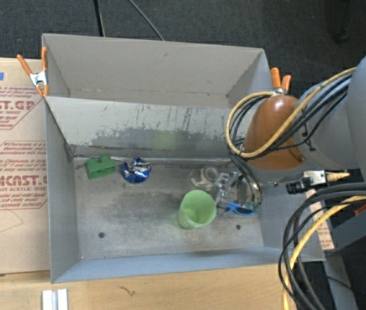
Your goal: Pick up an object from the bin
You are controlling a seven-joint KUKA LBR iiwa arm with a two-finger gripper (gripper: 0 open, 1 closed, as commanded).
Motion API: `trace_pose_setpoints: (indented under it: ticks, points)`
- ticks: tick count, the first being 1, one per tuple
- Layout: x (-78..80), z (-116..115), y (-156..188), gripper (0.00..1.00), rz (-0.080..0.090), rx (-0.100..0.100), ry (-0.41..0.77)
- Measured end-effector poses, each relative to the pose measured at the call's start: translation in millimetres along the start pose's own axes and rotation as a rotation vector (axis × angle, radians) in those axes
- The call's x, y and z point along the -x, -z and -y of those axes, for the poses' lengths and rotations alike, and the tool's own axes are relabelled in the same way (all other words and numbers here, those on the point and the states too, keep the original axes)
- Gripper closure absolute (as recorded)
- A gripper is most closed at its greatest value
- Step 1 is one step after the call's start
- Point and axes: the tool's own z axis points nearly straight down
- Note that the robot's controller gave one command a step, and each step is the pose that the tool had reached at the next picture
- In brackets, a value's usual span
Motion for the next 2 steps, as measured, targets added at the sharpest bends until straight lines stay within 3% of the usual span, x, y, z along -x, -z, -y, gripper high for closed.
trace_pose_setpoints:
  ticks: [1, 2]
  points:
    - [-16.7, -7.3, 121.2, 1.0, 0.005, 0.003, 0.008]
    - [4.2, 23.0, 228.0, 1.0, 0.007, 0.0, 0.31]
